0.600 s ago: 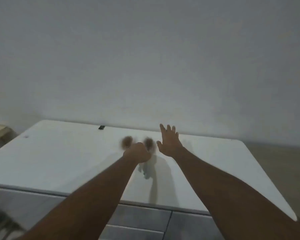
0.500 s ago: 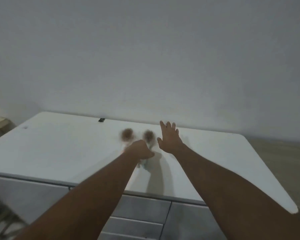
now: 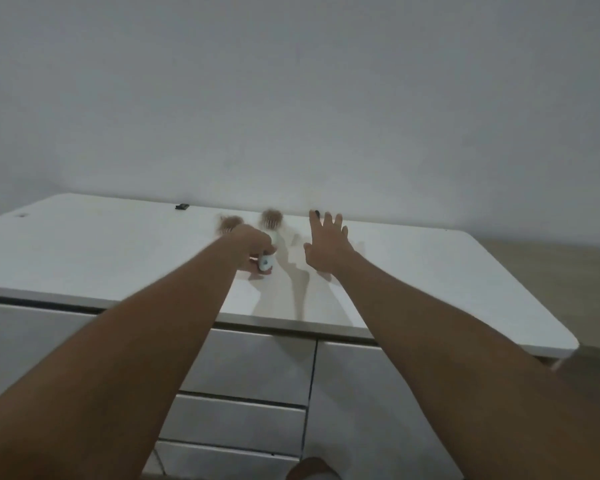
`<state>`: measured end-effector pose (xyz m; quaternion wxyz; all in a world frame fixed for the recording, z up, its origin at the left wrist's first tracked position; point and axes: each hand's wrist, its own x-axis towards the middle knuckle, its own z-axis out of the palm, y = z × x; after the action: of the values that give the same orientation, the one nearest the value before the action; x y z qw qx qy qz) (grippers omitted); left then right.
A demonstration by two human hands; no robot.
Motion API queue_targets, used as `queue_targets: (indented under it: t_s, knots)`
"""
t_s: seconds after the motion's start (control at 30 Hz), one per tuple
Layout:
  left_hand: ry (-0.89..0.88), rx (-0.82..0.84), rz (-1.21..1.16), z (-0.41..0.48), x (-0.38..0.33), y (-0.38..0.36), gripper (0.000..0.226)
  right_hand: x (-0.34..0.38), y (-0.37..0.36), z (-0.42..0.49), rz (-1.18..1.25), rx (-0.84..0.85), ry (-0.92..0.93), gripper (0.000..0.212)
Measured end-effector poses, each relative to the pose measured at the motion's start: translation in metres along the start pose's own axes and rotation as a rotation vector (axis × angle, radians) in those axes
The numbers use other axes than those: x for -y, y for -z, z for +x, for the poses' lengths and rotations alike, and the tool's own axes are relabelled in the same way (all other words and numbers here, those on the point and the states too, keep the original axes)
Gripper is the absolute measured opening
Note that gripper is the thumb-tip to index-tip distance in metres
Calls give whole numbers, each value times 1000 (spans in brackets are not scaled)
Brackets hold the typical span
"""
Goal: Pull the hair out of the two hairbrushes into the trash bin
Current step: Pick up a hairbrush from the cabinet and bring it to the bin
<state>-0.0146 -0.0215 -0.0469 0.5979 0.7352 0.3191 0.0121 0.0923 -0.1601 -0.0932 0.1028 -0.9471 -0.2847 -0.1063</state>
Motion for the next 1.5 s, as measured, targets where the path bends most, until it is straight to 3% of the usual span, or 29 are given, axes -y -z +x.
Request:
queue_targets:
  t_s: [0.13, 0.27, 0.53, 0.67, 0.83, 1.03, 1.33, 1.5]
  knots:
    - [21, 17, -76, -9, -5, 10, 6, 8, 5, 2, 3, -16, 17, 75]
    - [-27, -60, -120, -18, -2, 38, 23, 43, 2, 15, 30, -8, 90, 74]
    - [47, -250, -245, -51, 33, 144, 15, 182, -6, 33, 145, 22, 384, 72]
    - [82, -371, -319, -84, 68, 203, 35, 256, -9, 22, 182, 52, 528, 72]
    - [161, -559, -357, -143, 124, 278, 38, 355, -13, -16, 235, 97, 710, 74]
    - [255, -749, -383, -211, 216, 338, 19, 460, -37, -98, 294, 150, 877, 75]
    - [338, -800, -558, -274, 379, 376, 22, 559, -110, -227, 266, 390, 959, 75]
    - [326, -777, -615, -289, 430, 382, 35, 574, -132, -265, 264, 416, 958, 69]
